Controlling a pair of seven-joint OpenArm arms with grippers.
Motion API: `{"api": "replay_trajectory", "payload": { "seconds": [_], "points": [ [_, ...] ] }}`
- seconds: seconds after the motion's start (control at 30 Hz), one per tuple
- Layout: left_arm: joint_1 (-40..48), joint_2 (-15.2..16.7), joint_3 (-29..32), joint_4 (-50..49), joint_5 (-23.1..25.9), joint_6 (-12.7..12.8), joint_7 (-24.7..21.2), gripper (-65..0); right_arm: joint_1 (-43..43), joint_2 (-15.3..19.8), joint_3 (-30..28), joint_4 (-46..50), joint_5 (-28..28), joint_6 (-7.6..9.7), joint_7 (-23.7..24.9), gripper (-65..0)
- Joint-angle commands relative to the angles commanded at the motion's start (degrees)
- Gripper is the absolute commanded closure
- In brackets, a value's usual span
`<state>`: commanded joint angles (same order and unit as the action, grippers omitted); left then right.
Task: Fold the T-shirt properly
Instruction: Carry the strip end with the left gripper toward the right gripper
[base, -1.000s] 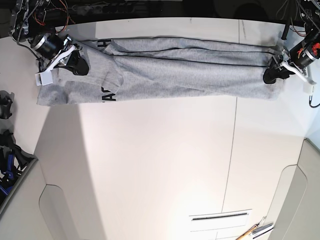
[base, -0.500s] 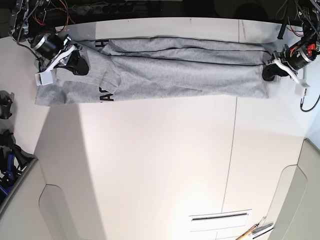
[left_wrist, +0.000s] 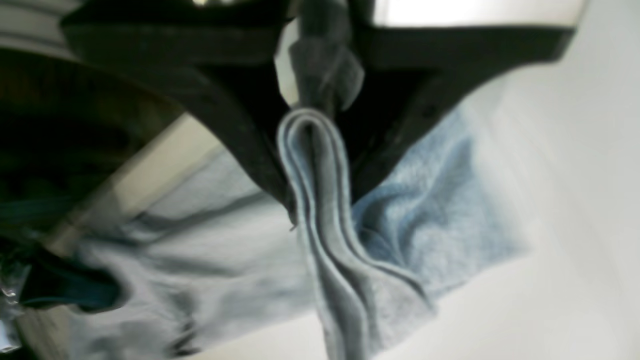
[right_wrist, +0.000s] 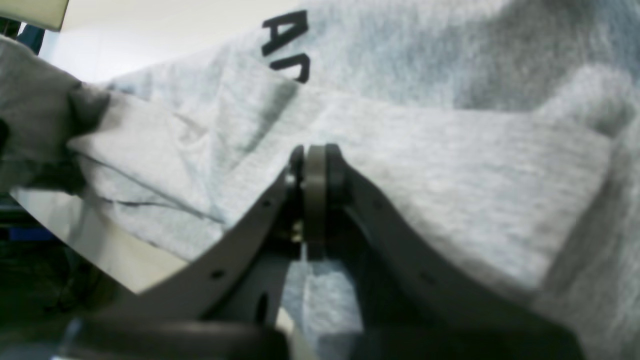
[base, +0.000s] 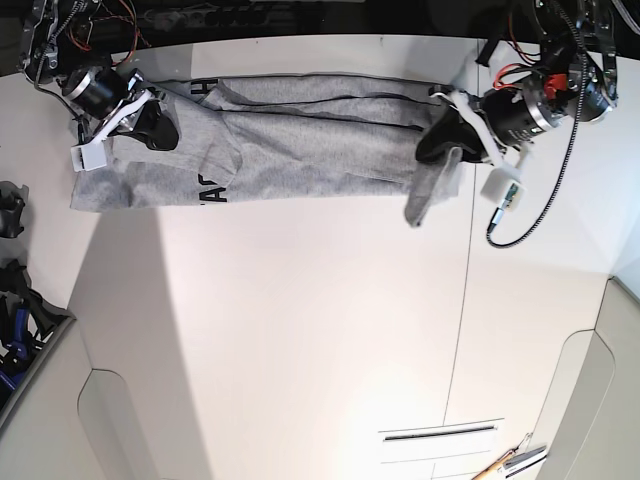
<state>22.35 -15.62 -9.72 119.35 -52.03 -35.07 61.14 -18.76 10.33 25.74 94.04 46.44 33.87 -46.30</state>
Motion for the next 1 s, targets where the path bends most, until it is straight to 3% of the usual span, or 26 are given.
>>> {"api": "replay_trajectory", "payload": {
  "seconds": [0.1,0.23,0.3,0.37,0.47,0.6,0.77,0.9,1.0],
  "points": [
    [-0.07,3.39,6.62,-0.22,6.36,2.97,-2.78,0.0,0.00,0.00,0.00,0.00,0.00,0.00,0.00,0.0],
    [-0.59,7.23,12.48,-0.42,13.29,3.13,-4.55,-1.2,0.00,0.00,0.00,0.00,0.02,0.00,0.00,0.0],
    [-0.59,8.76,13.97,-1.01,15.08,3.13,-5.55,-15.2,0.00,0.00,0.02,0.00,0.02,-0.02,0.00,0.0],
    [-0.59,10.36,14.43,-1.79,17.66,3.23,-8.59,-21.0,0.00,0.00,0.02,0.00,0.04,-0.02,-0.02,0.0],
    [-0.59,12.87,14.43,-3.78,17.94,3.39,-12.28,-23.0,0.02,0.02,0.20,0.02,0.09,-0.04,-0.02,0.0],
    [-0.59,16.26,15.67,-6.80,17.16,3.34,-15.50,-32.3,0.00,0.00,1.29,0.07,3.10,-0.04,-0.63,0.0],
    [-0.61,17.84,20.11,-7.78,17.11,3.37,-16.31,-32.3,0.02,0.02,2.89,0.26,4.59,-0.04,-1.62,0.0],
    [-0.59,17.81,21.00,-7.43,16.20,3.39,-14.36,-32.2,0.02,0.02,8.24,3.56,8.74,0.00,-6.27,0.0],
    [-0.59,17.79,20.98,-6.43,16.24,3.37,-14.14,-32.2,0.02,0.39,14.86,8.37,9.51,0.00,-6.88,0.0]
  ]
}}
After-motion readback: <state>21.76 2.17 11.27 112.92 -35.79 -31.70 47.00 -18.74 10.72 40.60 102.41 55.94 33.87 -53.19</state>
